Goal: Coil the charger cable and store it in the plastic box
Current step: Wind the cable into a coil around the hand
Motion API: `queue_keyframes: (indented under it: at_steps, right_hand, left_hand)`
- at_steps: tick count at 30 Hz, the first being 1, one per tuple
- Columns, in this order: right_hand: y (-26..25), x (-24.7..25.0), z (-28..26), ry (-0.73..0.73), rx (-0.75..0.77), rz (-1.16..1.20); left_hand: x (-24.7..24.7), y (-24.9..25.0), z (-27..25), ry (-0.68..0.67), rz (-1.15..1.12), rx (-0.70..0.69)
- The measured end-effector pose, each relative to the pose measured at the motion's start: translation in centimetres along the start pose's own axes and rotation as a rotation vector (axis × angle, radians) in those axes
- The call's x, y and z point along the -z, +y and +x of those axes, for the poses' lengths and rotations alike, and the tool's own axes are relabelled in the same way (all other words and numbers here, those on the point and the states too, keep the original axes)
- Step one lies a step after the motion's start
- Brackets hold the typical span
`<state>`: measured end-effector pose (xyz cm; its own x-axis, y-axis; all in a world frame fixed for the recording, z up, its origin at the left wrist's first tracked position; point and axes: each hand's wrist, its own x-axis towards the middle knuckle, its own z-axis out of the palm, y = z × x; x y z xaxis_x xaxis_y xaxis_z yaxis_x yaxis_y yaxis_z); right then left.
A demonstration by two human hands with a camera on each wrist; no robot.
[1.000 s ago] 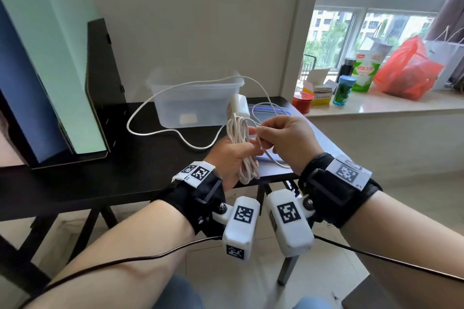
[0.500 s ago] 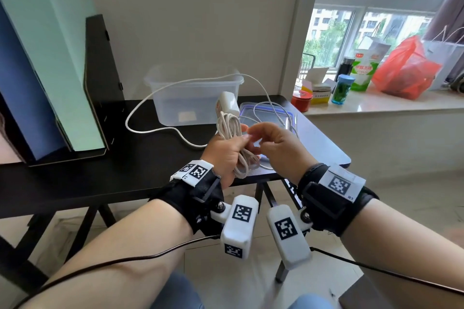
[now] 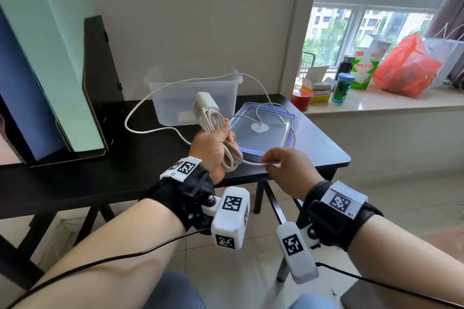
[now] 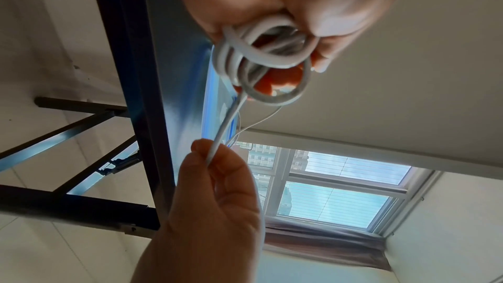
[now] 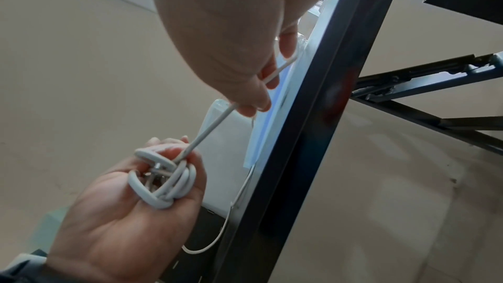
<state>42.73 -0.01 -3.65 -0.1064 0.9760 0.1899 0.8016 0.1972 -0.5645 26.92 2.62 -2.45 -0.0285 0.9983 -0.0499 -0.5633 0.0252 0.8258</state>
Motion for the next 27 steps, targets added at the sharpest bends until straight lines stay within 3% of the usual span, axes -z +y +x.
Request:
queue_keyframes:
  at_steps: [7, 12, 18, 27]
  right_hand:
    - [0.7, -0.4, -0.2, 0.172, 0.15, -0.109]
    - [1.2, -0.1, -0.5, 0.143, -0.002, -0.225]
    - [1.4, 0.8, -0.4, 0.239, 0.013, -0.044]
    - [-1.8, 2.0, 0.6, 0.233, 0.083, 0.075]
  left_hand:
    - [0.4, 0.9, -0.6, -0.029, -0.071, 0.065]
    - [0.8, 1.1, -0.7, -0.013, -0.077, 0.093]
    - [0.5, 0.6, -1.2, -0.025, -0.007, 0.1]
    - [1.0, 0.0, -1.6, -0.162, 0.167, 0.079]
